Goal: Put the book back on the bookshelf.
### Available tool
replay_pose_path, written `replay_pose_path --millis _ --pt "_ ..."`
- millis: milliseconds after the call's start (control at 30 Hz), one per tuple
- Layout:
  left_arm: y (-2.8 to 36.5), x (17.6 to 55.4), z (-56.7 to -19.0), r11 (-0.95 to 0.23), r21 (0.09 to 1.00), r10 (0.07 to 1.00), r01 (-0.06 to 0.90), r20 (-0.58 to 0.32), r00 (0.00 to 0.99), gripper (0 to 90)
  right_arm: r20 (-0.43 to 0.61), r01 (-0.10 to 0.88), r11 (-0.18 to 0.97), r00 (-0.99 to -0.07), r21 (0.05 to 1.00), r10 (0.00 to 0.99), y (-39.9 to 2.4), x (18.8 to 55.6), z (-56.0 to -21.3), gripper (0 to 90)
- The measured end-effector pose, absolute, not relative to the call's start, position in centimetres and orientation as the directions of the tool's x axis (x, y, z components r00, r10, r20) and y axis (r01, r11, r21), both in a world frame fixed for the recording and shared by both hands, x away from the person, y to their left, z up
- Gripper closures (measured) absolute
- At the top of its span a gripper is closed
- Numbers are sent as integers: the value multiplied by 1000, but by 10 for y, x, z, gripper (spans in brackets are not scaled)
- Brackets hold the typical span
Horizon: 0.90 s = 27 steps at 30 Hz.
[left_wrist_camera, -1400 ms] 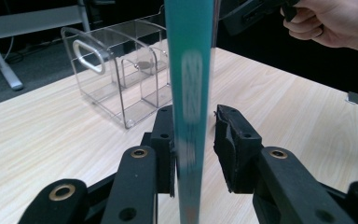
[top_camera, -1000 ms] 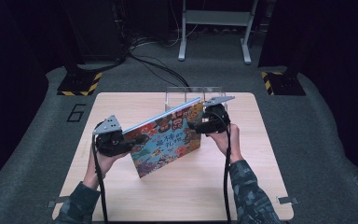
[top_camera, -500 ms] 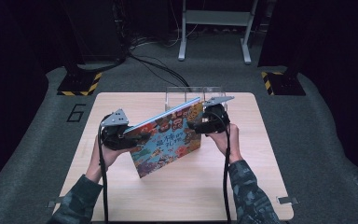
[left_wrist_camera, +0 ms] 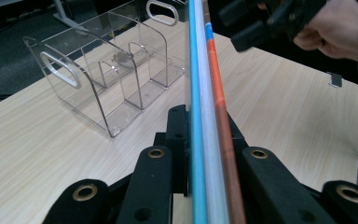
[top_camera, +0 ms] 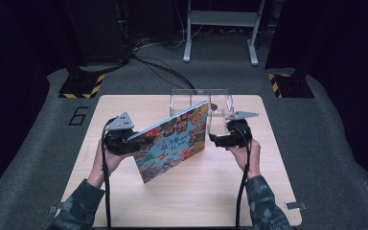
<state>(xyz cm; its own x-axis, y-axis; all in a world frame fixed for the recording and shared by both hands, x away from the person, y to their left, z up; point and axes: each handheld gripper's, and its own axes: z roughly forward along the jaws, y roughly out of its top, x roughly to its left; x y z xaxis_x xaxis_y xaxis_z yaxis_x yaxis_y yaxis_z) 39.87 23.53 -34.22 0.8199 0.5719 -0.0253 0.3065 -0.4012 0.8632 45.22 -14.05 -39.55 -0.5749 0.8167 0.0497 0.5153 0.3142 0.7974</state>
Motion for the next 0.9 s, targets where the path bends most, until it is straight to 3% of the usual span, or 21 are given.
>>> replay_pose_path --millis 133,233,333,533,767,900 --pt "235 397 -342 -401 860 576 315 -30 817 805 55 600 264 -459 756 886 -167 441 -436 58" --pt "233 394 -342 -404 862 578 307 -19 816 803 -48 624 281 -363 729 930 -179 430 -465 34" --pt "232 394 -341 -420 857 568 300 -10 823 796 -11 671 223 -304 707 953 -194 422 -488 12" --pt "224 398 -337 -446 845 547 294 -3 837 723 36 684 137 -232 717 972 -220 416 -512 14" --pt "224 400 -337 -444 840 570 311 -3 822 797 67 685 95 -205 722 976 -229 416 -523 28" --pt "222 398 -337 -429 847 579 314 -9 815 808 24 680 131 -213 722 977 -228 416 -527 40"
